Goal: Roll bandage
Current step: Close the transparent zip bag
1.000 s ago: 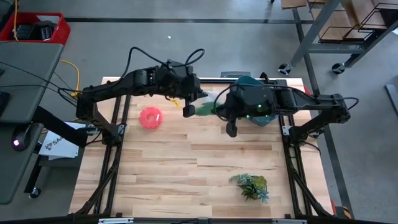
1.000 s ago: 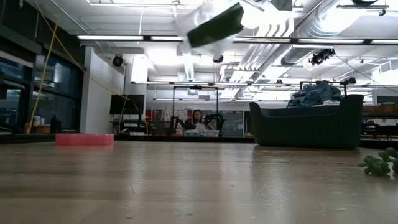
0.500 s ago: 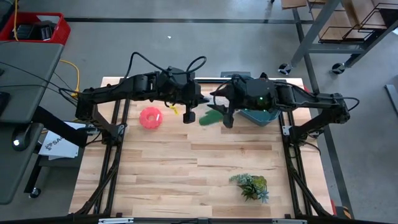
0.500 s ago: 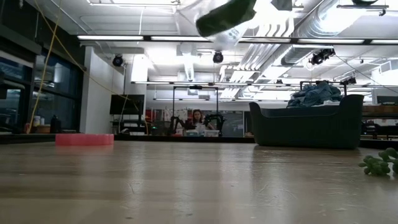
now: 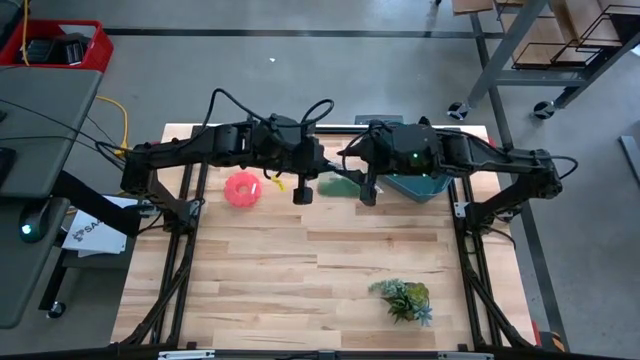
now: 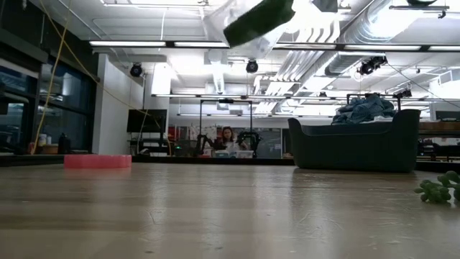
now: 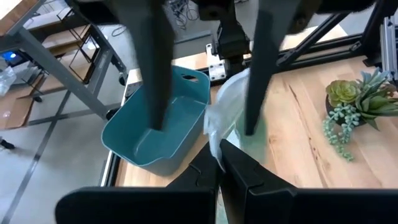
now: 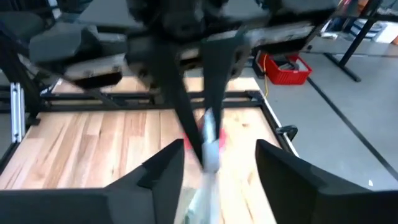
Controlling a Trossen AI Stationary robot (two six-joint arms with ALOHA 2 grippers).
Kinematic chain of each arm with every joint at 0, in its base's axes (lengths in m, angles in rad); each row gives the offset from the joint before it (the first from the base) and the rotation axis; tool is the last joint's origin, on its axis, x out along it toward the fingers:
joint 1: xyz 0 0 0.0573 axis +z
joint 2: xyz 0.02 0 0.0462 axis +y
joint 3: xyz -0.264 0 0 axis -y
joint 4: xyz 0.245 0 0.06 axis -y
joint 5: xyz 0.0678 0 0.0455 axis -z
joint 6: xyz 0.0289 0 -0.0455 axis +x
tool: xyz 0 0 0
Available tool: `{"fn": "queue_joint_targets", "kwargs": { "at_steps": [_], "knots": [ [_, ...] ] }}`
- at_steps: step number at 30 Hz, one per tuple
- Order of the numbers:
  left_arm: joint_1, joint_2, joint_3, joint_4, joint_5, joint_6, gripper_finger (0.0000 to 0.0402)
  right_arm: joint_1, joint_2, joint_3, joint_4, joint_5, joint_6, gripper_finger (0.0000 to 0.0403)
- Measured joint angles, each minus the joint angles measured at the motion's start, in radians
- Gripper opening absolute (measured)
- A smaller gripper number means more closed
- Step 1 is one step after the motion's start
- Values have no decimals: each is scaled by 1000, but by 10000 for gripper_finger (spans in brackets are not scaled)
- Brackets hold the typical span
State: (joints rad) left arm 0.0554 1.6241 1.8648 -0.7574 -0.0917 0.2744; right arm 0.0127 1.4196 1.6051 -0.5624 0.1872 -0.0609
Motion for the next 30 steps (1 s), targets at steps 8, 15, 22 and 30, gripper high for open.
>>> {"fn": "queue_joint_targets", "kwargs": {
  "at_steps": [8,15,22,30],
  "knots": [
    [0,0,0,2,-6,0,0,0,20,0,9,1,6,85],
    [2,0,-2,-6,-3,0,0,0,20,0,39,4,8,47],
    [3,0,-2,-5,-7,-1,0,0,20,0,11,5,46,56],
    [3,0,-2,-7,-8,-1,0,0,20,0,13,6,10,77]
  ]
}}
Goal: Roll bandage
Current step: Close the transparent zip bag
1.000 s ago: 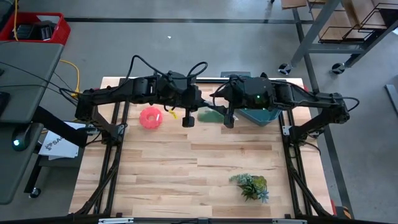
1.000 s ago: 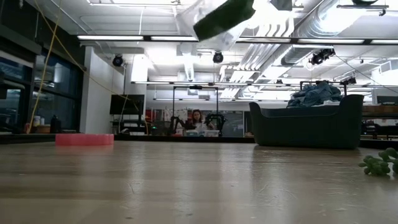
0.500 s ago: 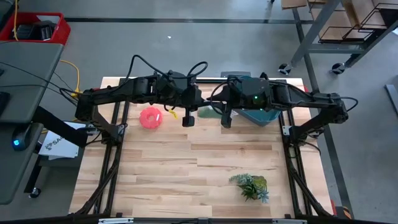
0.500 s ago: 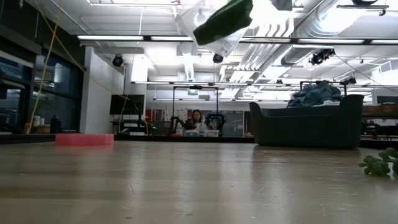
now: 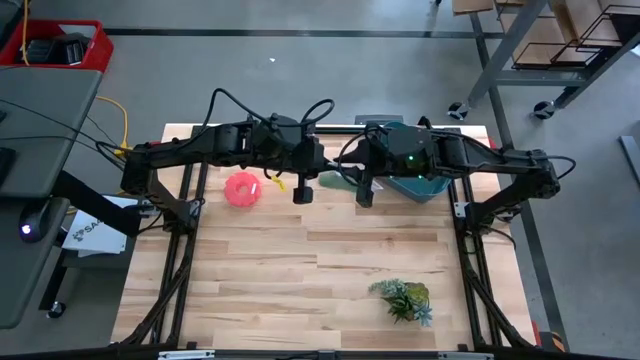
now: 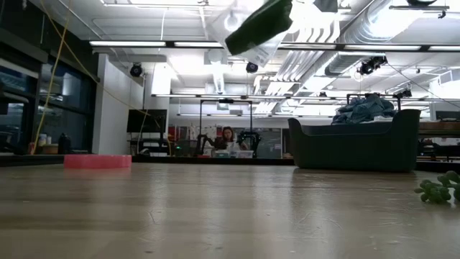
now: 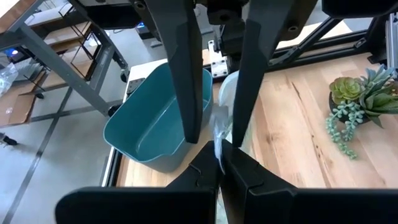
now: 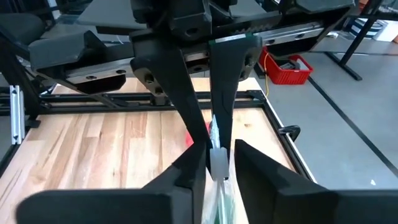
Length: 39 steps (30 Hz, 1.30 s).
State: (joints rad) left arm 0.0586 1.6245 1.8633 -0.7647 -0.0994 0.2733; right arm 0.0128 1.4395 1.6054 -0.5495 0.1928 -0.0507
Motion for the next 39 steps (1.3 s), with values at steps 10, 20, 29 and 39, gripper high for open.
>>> {"fn": "queue_joint_targets", "kwargs": {
  "at_steps": [10,20,29,39],
  "knots": [
    [14,-3,0,-31,-22,0,0,0,1,0,-21,0,-10,14],
    [40,-17,0,-18,-15,0,0,-1,0,2,-54,7,58,4],
    [48,-17,6,4,-13,-6,0,-1,-2,3,-114,5,99,1],
    [47,-59,9,-56,36,-29,0,1,-1,2,-169,16,97,1]
  ]
}}
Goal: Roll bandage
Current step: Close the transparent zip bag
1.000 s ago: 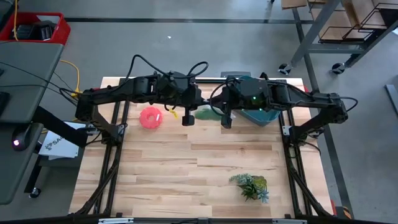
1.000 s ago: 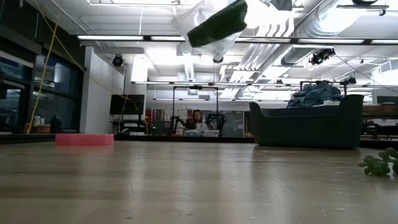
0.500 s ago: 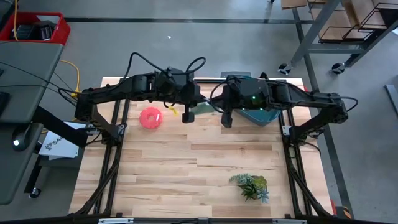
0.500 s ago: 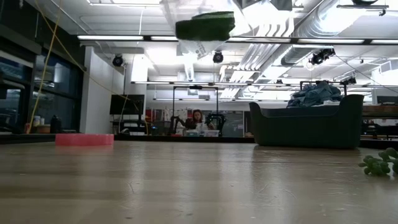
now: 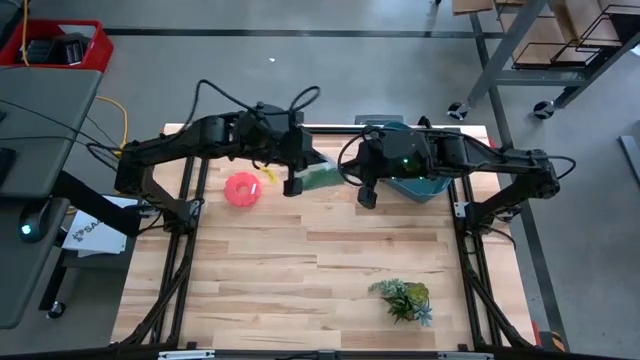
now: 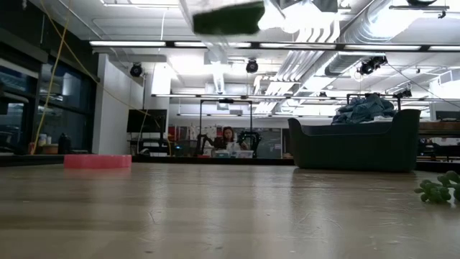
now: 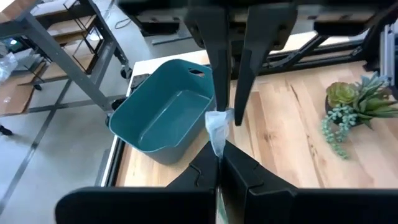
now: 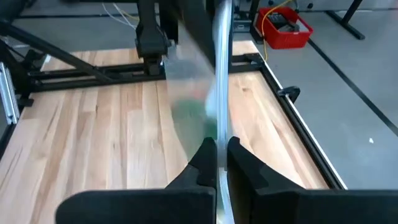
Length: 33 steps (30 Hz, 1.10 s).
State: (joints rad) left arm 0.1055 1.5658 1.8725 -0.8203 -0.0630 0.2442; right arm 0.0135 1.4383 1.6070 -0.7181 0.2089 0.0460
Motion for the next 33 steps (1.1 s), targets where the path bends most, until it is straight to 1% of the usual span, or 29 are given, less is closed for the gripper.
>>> {"fn": "queue_joint_targets", "kwargs": {
  "at_steps": [9,12,23,28,30,33],
  "knots": [
    [0,-78,1,-5,43,-74,0,0,0,0,-16,-5,0,0],
    [0,-103,1,-4,50,-92,0,0,0,0,-24,-27,0,0],
    [-1,-148,2,-20,49,-120,0,0,0,-1,-62,-30,-1,0],
    [9,-153,2,-62,20,-117,0,0,0,-2,-59,-21,5,1],
    [13,-154,2,-63,20,-120,0,0,0,-2,-32,1,52,12],
    [13,-158,4,-60,20,-107,0,-8,2,11,-15,1,108,53]
  ]
}}
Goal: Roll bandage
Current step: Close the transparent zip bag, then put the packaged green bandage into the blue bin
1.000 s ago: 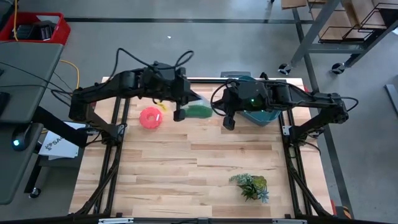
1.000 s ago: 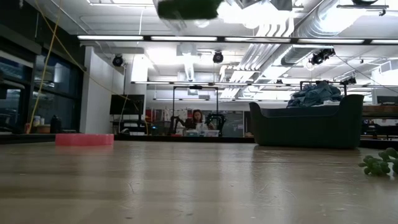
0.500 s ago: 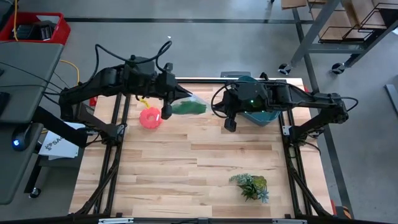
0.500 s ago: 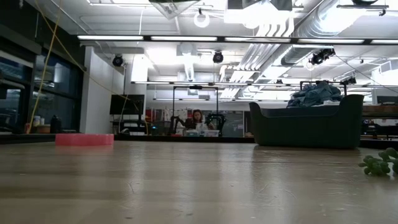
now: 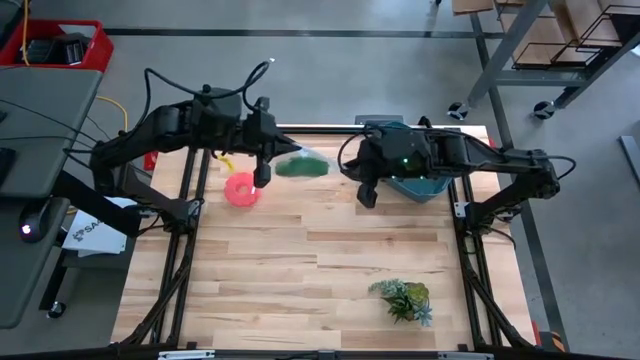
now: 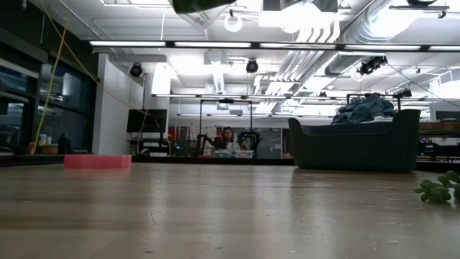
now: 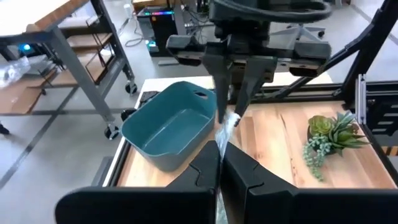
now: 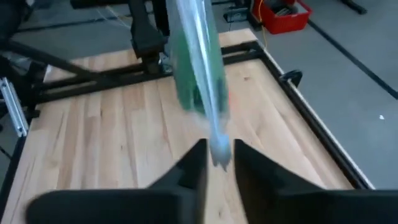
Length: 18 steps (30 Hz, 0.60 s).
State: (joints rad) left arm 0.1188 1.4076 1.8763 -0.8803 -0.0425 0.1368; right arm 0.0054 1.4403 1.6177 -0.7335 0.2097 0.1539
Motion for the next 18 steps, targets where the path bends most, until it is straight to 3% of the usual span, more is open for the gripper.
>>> {"fn": "queue_joint_targets", "kwargs": {
  "at_steps": [6,11,14,18],
  "knots": [
    [13,1,0,-47,18,77,0,-12,-4,66,-15,82,-8,168],
    [61,-9,-75,-28,130,103,0,-12,-6,154,-183,196,-80,205],
    [90,-14,-176,38,225,73,0,-33,-7,176,-348,271,79,207],
    [98,-19,-330,215,314,35,0,-97,-7,159,-645,238,478,208]
  ]
}}
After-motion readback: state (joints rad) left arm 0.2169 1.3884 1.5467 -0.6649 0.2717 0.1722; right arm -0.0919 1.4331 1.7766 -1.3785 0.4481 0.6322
